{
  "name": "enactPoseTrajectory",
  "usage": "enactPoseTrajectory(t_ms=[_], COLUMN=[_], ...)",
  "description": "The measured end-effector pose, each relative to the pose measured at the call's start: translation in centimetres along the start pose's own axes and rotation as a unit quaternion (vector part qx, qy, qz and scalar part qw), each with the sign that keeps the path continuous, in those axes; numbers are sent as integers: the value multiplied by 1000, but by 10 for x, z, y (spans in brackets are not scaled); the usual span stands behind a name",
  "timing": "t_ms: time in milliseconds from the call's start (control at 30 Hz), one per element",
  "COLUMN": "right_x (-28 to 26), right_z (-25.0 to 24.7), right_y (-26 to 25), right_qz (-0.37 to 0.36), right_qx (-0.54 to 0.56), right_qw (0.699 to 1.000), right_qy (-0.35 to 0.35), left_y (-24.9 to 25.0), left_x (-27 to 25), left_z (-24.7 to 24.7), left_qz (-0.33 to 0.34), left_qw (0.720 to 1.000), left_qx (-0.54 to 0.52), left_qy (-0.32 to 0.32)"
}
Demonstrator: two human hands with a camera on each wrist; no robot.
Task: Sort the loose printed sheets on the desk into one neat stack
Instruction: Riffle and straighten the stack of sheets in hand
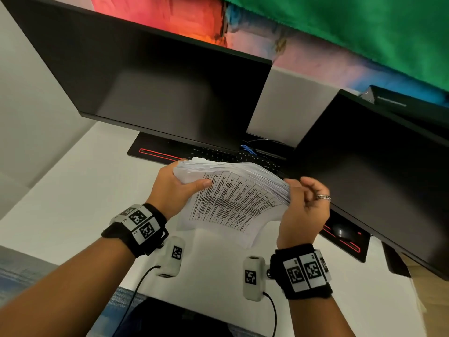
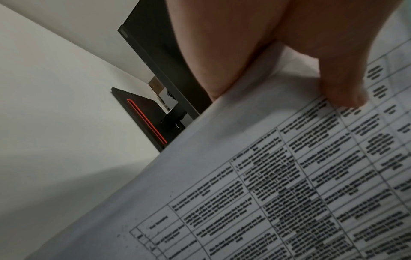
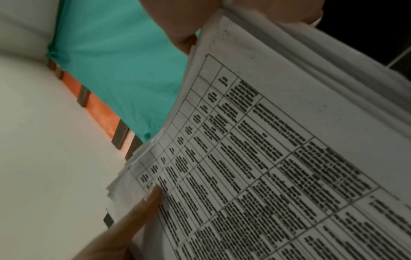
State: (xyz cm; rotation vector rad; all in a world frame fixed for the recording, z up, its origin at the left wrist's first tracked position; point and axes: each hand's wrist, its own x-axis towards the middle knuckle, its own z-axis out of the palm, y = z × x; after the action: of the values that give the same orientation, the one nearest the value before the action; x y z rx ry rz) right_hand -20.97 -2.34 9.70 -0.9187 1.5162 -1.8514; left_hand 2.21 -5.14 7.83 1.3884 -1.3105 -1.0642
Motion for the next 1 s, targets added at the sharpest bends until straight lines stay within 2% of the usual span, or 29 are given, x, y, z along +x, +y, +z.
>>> enactPoseTrajectory(t_ms=[100,200,300,400,500,567,667,767,1000], right_x=[2,7,13,18,10,-4,-26,-24,-7], right_z=[-14,-28,-20,-8,-1,-3,-12,-19,-21], right_y=[4,22,27,21,5,3,13,20,17], right_qz=[52,121,136,104,51,20,60,102,70], right_qx=[82,21,-66,-94,-88,-81,-58,-64,-56], right_qw=[991,981,971,975,985,989,988,984,984], right_qy=[-89,-151,-185,-174,-139,-124,-126,-132,-154], left_y=[-3,-6,-3,7,26,28,11,-6,11], left_x=[3,4,9,15,2,-15,-30,-25,-2], left_z=[-4,-12,-14,-6,11,21,17,6,11], left_qz=[-15,-50,-62,-35,80,117,100,70,111], left_qw=[1000,998,997,998,986,979,991,996,988], left_qx=[-16,-42,-42,-19,76,91,-25,-55,-74], left_qy=[7,11,9,48,122,140,80,32,83])
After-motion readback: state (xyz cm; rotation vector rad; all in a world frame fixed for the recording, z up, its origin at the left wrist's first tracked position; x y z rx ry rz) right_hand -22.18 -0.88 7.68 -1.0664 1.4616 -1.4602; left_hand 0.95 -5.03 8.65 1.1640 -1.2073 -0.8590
